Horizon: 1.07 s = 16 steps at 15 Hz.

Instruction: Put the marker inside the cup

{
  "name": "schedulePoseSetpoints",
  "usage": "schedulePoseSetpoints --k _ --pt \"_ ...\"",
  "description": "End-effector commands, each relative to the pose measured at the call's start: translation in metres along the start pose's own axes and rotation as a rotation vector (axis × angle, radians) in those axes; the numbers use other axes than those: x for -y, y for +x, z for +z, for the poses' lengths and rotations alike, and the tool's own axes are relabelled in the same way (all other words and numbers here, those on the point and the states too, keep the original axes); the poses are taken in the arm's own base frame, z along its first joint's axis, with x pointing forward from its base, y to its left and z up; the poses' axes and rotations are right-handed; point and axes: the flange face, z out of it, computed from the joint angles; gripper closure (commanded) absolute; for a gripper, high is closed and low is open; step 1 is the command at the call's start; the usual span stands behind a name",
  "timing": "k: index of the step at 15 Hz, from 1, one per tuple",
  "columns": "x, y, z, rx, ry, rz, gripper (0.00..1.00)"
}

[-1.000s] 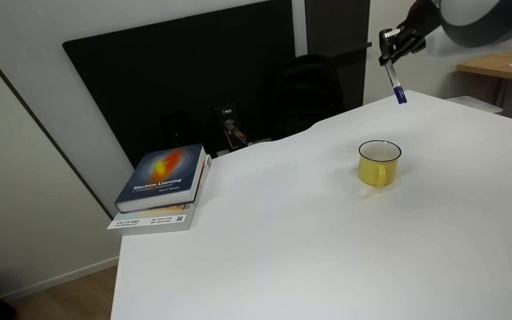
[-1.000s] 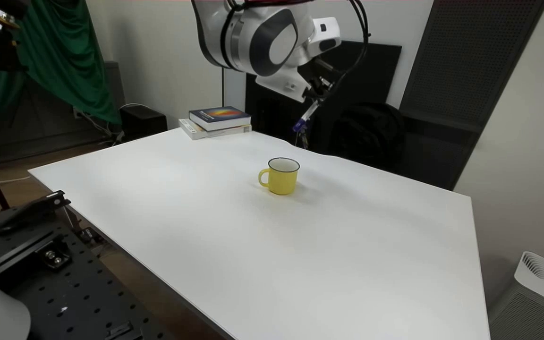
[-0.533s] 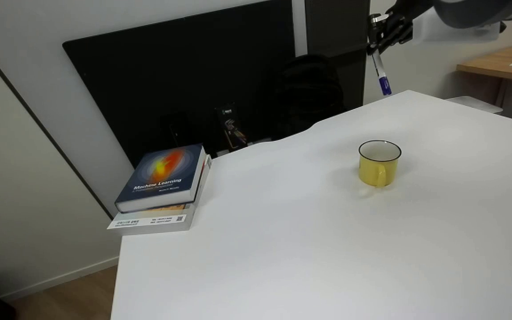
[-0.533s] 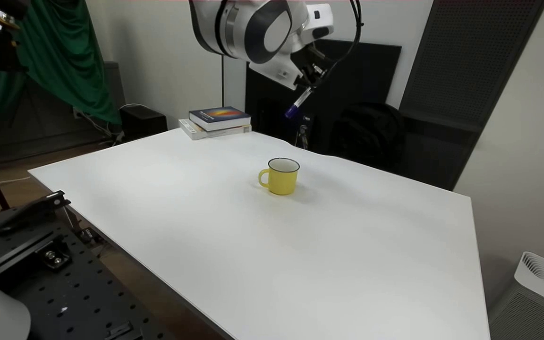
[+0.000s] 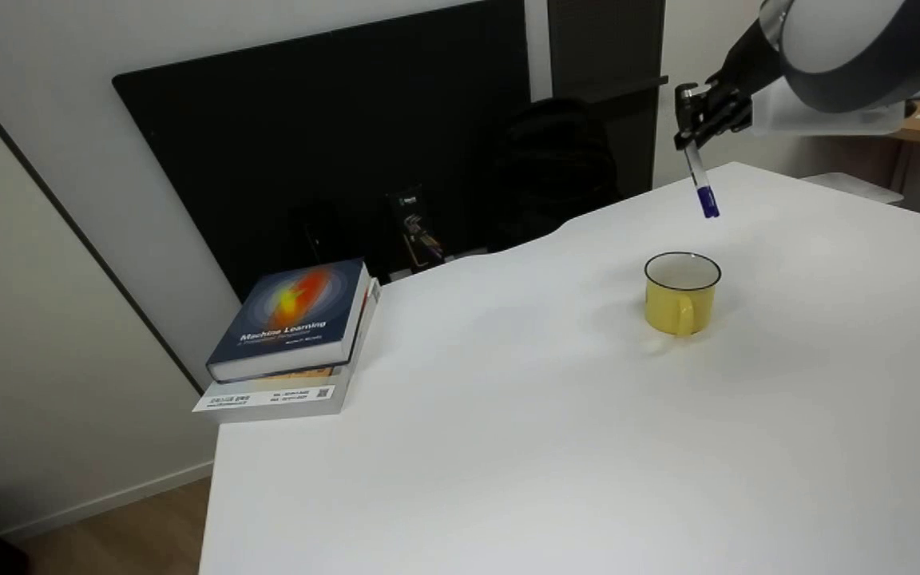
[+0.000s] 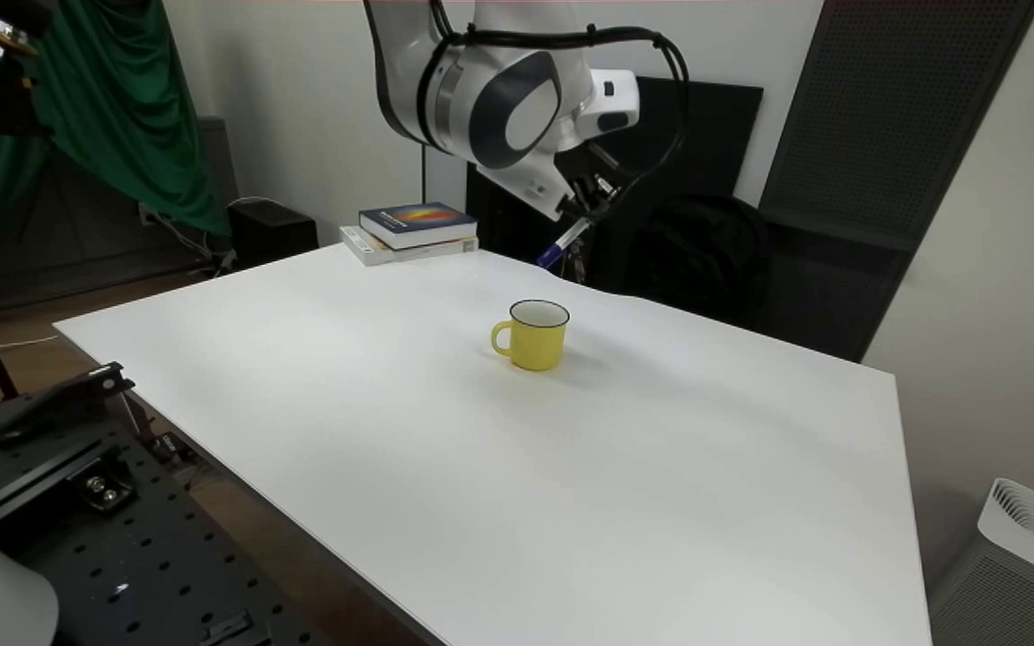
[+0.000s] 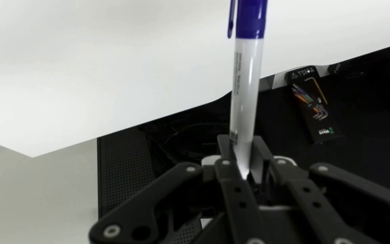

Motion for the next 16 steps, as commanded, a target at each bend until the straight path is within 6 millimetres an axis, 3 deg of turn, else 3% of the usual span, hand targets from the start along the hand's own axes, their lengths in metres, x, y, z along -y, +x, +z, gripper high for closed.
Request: schedulePoseSetpoints --k 1,11,16 --pt "-0.004 -0.002 0.017 0.007 -0.003 0.038 0.96" --pt "-0.002 -0.003 0.053 -0.002 -0.029 0.054 0.96" --pt "0.007 -0.019 0.075 0.007 -0.044 0.041 0.96"
